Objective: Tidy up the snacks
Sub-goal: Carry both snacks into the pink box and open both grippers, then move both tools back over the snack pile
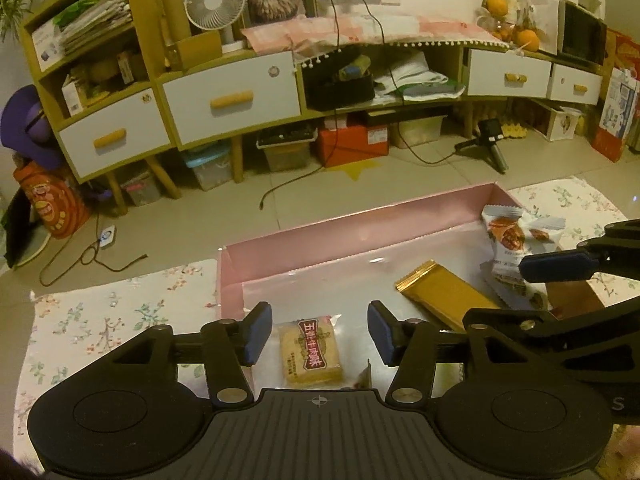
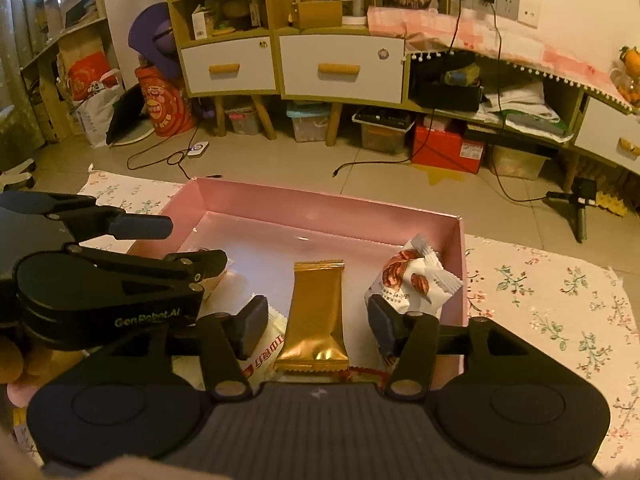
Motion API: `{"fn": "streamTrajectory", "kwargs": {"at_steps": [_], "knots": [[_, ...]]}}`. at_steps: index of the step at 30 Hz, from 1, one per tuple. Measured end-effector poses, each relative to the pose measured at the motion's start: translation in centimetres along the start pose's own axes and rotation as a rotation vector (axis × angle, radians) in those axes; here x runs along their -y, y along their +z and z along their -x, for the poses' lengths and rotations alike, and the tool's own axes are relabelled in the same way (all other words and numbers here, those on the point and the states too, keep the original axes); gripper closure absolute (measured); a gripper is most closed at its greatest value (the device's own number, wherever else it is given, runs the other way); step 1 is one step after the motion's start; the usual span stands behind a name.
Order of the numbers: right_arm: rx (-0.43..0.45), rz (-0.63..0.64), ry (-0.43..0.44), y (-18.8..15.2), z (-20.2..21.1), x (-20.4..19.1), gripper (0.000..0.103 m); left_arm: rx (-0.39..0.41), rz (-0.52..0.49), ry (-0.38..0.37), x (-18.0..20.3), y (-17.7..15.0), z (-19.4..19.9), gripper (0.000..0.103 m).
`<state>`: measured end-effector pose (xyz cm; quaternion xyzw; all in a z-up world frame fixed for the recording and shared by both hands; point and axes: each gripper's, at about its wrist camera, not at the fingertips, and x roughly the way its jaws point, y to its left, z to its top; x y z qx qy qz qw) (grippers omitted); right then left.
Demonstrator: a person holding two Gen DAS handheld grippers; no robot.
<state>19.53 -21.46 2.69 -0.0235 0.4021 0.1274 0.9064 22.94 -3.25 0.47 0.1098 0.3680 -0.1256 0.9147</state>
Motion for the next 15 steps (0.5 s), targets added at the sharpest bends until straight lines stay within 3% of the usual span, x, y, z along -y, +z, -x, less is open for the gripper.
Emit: {"fn": "streamTrajectory", "kwargs": {"at_steps": [15], "knots": [[0.031, 0.023, -0.015, -0.7, 4.2, -0.3, 0.031, 0.0, 0.024, -0.002, -0.5, -0.9, 4.9, 0.035]]}}
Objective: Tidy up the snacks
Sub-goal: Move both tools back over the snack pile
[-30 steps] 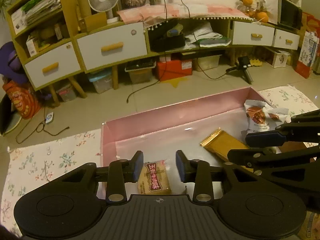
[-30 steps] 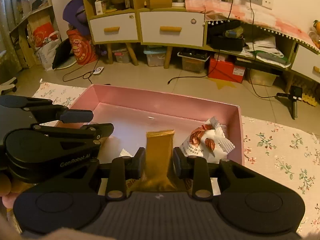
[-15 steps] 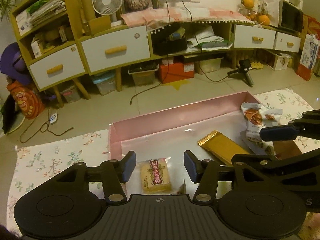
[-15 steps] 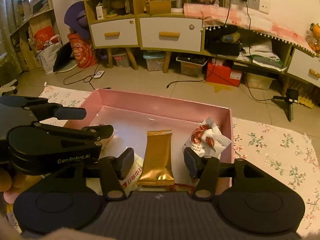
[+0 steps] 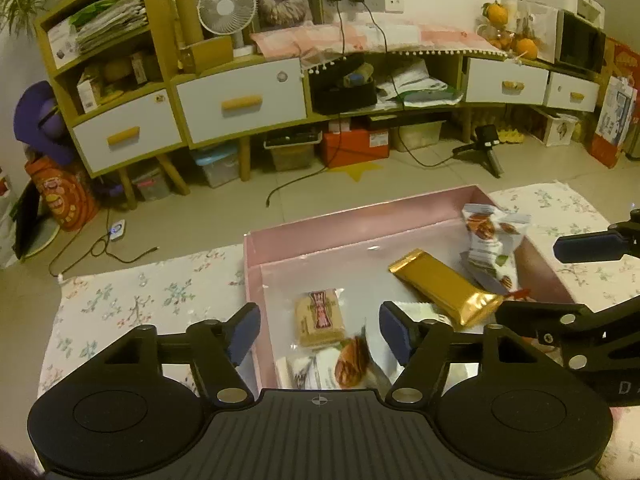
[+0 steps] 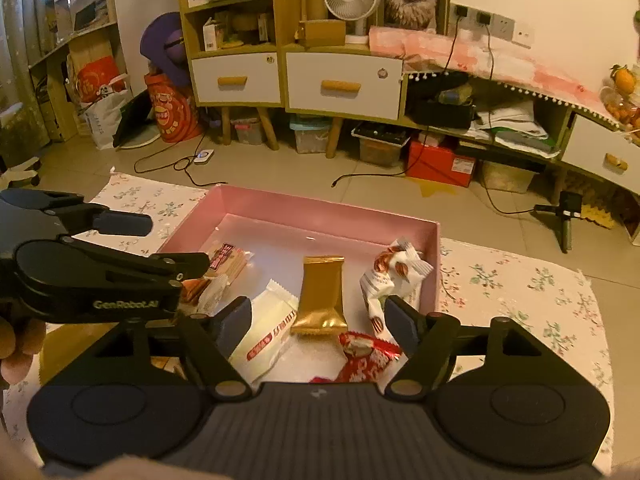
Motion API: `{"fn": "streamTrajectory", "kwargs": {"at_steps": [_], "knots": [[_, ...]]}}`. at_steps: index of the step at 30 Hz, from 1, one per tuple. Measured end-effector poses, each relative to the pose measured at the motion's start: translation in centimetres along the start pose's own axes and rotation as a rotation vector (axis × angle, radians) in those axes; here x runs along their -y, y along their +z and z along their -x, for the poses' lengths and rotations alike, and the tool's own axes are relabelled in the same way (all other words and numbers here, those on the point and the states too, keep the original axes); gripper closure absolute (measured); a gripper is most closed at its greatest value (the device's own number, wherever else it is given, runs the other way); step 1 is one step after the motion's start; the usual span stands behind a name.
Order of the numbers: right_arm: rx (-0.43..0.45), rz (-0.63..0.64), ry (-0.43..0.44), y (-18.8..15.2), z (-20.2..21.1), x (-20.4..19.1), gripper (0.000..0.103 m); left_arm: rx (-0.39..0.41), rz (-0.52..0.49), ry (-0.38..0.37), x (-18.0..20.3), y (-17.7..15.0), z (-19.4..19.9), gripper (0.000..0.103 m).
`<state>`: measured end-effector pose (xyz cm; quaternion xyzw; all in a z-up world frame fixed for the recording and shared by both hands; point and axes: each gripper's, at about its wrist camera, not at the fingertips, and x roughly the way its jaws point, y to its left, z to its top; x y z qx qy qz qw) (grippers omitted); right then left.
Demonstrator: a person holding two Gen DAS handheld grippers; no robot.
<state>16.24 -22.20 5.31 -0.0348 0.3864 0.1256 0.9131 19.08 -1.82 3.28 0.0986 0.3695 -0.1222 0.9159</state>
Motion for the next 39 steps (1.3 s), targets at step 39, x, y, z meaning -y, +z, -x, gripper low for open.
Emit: {"fn": "streamTrajectory", "kwargs": {"at_steps": [39], "knots": [[0.018, 0.027, -0.045, -8.8, 7.0, -3.9, 0.002, -0.026, 0.055, -0.029, 0.0, -12.5, 10.5, 0.005]]}}
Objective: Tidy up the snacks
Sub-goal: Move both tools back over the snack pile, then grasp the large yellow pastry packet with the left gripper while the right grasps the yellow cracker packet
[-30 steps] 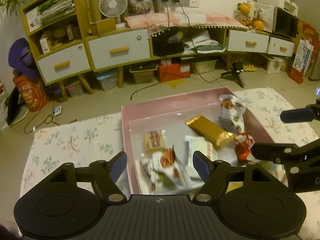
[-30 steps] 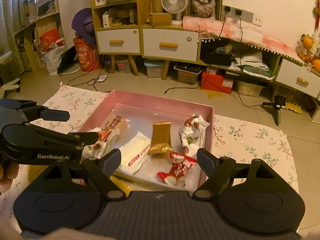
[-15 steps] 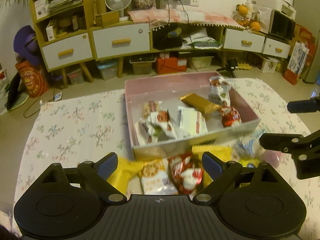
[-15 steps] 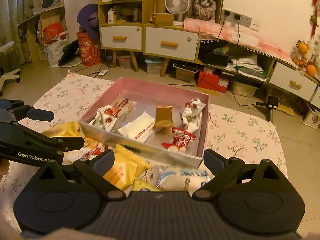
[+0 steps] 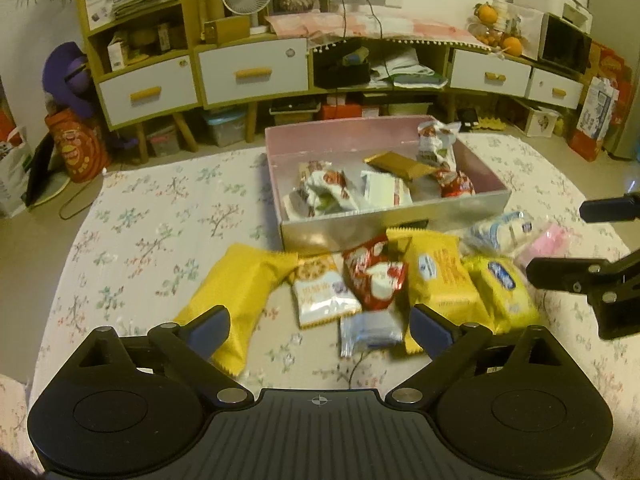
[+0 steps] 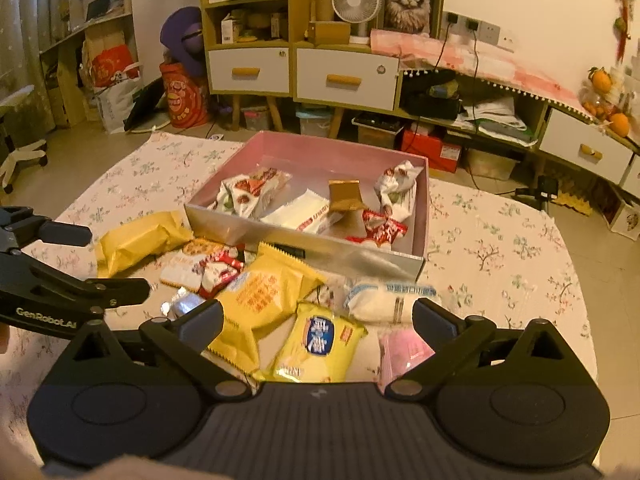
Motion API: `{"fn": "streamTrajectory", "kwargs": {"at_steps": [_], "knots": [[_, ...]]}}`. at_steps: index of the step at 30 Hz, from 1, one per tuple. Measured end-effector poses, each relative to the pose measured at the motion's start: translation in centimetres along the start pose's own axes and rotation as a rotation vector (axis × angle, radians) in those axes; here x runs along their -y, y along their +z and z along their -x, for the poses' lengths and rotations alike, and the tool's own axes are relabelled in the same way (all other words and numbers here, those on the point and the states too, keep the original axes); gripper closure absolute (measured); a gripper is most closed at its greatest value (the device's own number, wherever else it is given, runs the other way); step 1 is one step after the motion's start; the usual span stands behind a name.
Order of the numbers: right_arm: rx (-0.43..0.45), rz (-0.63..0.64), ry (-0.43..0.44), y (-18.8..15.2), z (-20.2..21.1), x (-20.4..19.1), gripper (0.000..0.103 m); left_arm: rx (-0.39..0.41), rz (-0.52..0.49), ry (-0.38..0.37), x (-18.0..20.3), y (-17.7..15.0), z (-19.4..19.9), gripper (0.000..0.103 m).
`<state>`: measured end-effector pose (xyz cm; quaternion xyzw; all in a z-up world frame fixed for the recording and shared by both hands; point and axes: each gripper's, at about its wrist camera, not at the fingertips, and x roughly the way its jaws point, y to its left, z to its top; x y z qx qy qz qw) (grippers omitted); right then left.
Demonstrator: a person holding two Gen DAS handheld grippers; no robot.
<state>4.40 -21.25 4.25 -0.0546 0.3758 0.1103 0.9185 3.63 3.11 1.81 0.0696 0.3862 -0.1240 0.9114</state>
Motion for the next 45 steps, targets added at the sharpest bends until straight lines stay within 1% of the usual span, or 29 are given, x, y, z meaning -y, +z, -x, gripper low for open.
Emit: {"fn": "streamTrajectory", "kwargs": {"at_steps": [5, 8, 11, 13, 15, 18, 20, 22, 24, 27, 29, 33, 36, 39, 41, 45], "knots": [[0.01, -0.016, -0.011, -1.3, 0.0, 0.3, 0.001, 0.038, -0.026, 0.012, -0.3, -1.5, 0.5, 0.005], [0.015, 0.015, -0.019, -2.1, -0.1, 0.2, 0.001, 0.064, -0.052, 0.008, -0.8, -1.8, 0.9, 0.005], [0.021, 0.059, -0.01, -2.8, -0.1, 0.1, 0.001, 0.062, -0.075, 0.0, -1.2, -2.5, 0.8, 0.004], [0.012, 0.066, 0.005, -3.2, -0.2, 0.1, 0.001, 0.056, -0.109, 0.004, -1.5, -3.1, 0.5, 0.004], [-0.005, 0.04, 0.016, -3.5, -0.5, 0.4, 0.001, 0.048, -0.136, 0.018, -2.0, -3.7, 0.1, 0.004], [-0.025, -0.008, 0.024, -3.6, -0.9, 0.7, 0.001, 0.036, -0.144, 0.023, -2.8, -4.3, -0.6, 0.004], [-0.031, -0.035, 0.011, -3.5, -1.2, 0.9, 0.001, 0.036, -0.16, 0.026, -3.5, -4.5, -1.0, 0.004], [-0.034, -0.059, -0.012, -3.4, -1.6, 1.1, 0.002, 0.049, -0.175, 0.045, -4.2, -4.6, -1.3, 0.004], [-0.038, -0.088, -0.024, -3.2, -2.0, 1.3, 0.002, 0.05, -0.16, 0.05, -5.2, -4.3, -1.8, 0.004], [-0.053, -0.129, -0.024, -3.0, -2.7, 1.6, 0.004, 0.058, -0.116, 0.033, -6.3, -3.7, -2.2, 0.004], [-0.07, -0.137, -0.035, -3.0, -3.2, 1.6, 0.005, 0.065, -0.111, 0.029, -6.7, -3.4, -2.6, 0.004], [-0.104, -0.155, -0.043, -3.0, -3.9, 1.6, 0.008, 0.05, -0.079, 0.035, -7.5, -2.4, -4.1, 0.004], [-0.121, -0.187, -0.034, -3.0, -4.1, 1.6, 0.011, 0.042, -0.025, 0.028, -8.2, -1.6, -5.2, 0.004], [-0.136, -0.19, -0.041, -3.1, -4.5, 1.5, 0.012, 0.029, 0.041, 0.012, -8.8, -1.2, -6.1, 0.006], [-0.142, -0.186, -0.042, -3.0, -4.8, 1.6, 0.012, 0.024, 0.067, 0.005, -8.9, -1.0, -6.6, 0.006], [-0.161, -0.178, -0.058, -3.3, -5.3, 1.5, 0.015, 0.016, 0.074, -0.004, -8.6, -0.8, -7.2, 0.013]]}}
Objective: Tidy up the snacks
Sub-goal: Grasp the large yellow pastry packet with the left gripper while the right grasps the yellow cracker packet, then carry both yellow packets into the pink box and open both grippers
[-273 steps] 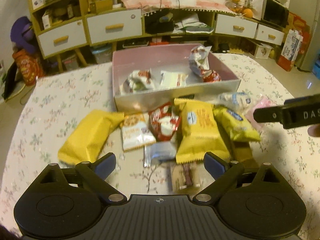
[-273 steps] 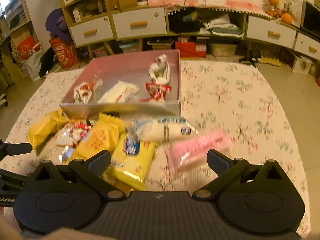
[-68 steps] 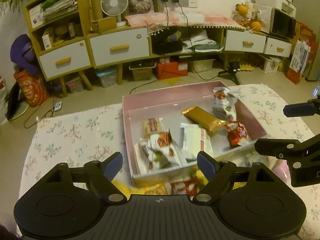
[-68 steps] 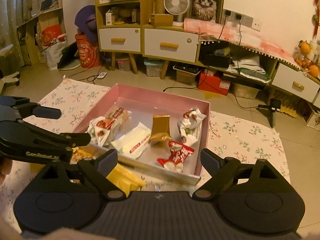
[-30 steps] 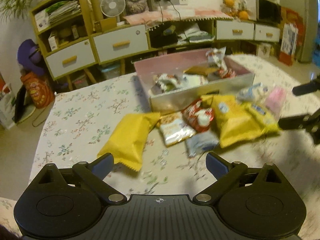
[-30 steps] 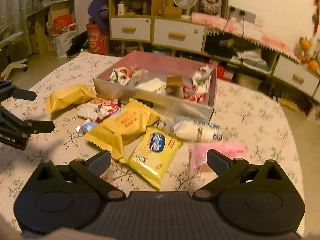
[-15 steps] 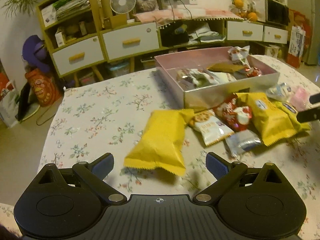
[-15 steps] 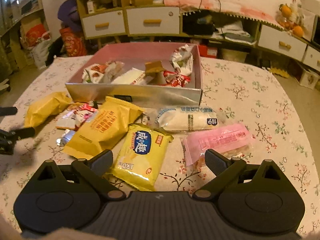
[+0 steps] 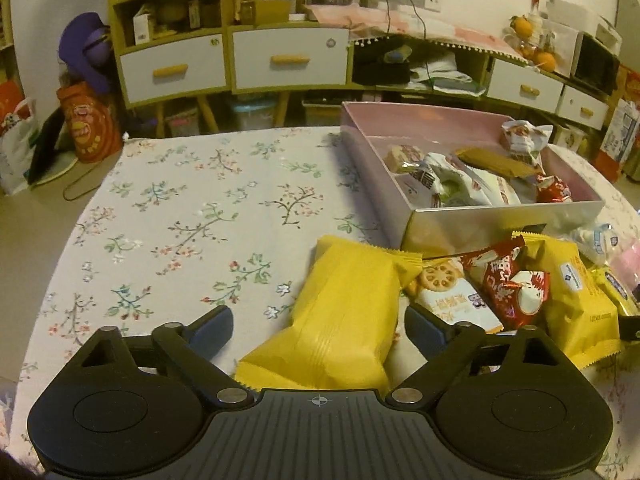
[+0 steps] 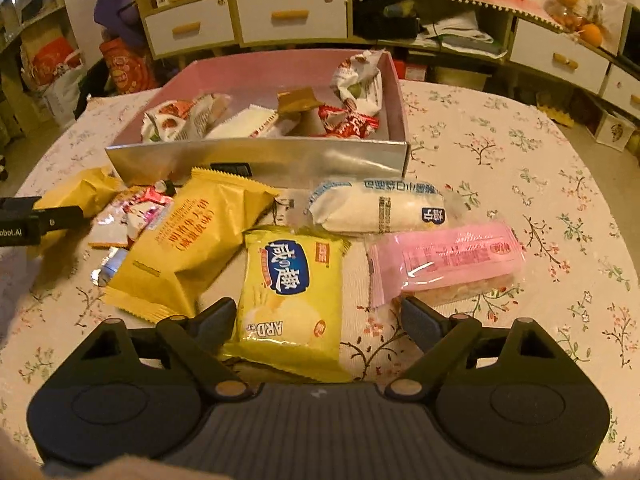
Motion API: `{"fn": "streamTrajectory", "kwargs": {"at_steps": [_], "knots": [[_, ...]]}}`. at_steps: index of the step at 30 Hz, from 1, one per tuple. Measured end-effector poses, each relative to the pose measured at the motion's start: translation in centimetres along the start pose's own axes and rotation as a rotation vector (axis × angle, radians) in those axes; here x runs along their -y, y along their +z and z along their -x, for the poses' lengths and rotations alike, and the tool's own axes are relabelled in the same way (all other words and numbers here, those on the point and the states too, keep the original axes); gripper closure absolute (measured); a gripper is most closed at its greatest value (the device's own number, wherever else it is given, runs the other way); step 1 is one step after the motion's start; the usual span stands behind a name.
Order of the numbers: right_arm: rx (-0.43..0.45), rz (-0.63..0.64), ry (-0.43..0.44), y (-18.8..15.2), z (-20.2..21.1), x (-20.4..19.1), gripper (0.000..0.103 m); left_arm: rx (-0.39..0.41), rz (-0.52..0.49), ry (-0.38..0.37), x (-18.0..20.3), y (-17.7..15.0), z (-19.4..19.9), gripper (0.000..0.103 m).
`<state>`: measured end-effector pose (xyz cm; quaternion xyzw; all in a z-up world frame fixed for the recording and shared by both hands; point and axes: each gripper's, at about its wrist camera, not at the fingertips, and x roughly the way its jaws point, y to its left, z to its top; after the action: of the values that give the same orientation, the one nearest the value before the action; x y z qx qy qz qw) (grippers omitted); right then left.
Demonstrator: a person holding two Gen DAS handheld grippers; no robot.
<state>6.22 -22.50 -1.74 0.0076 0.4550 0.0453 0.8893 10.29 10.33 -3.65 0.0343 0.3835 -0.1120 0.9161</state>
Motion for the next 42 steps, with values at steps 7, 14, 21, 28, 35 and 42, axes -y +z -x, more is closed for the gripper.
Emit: {"fn": "streamTrajectory", "kwargs": {"at_steps": [7, 14, 21, 28, 35, 42], "knots": [[0.0, 0.021, -0.013, 0.0, -0.1, -0.2, 0.021, -0.039, 0.003, -0.001, 0.4, -0.3, -0.8, 0.034], [-0.002, 0.032, 0.003, 0.4, 0.2, -0.2, 0.038, -0.039, 0.011, 0.002, 1.1, -0.4, -0.3, 0.055], [-0.007, 0.031, 0.025, 0.5, 0.5, 0.2, 0.053, -0.062, 0.083, 0.007, 0.8, -0.2, 0.0, 0.063], [-0.005, 0.018, 0.079, 0.7, 1.1, 0.0, 0.061, -0.075, 0.109, 0.006, 0.7, -0.2, 0.3, 0.065], [0.002, 0.024, 0.117, 1.1, 1.8, -0.2, 0.068, -0.068, 0.119, -0.006, 1.0, 0.2, 0.9, 0.066], [0.002, 0.013, 0.14, 1.4, 2.0, 0.0, 0.072, -0.058, 0.117, -0.019, 1.6, 0.6, 1.7, 0.066]]}}
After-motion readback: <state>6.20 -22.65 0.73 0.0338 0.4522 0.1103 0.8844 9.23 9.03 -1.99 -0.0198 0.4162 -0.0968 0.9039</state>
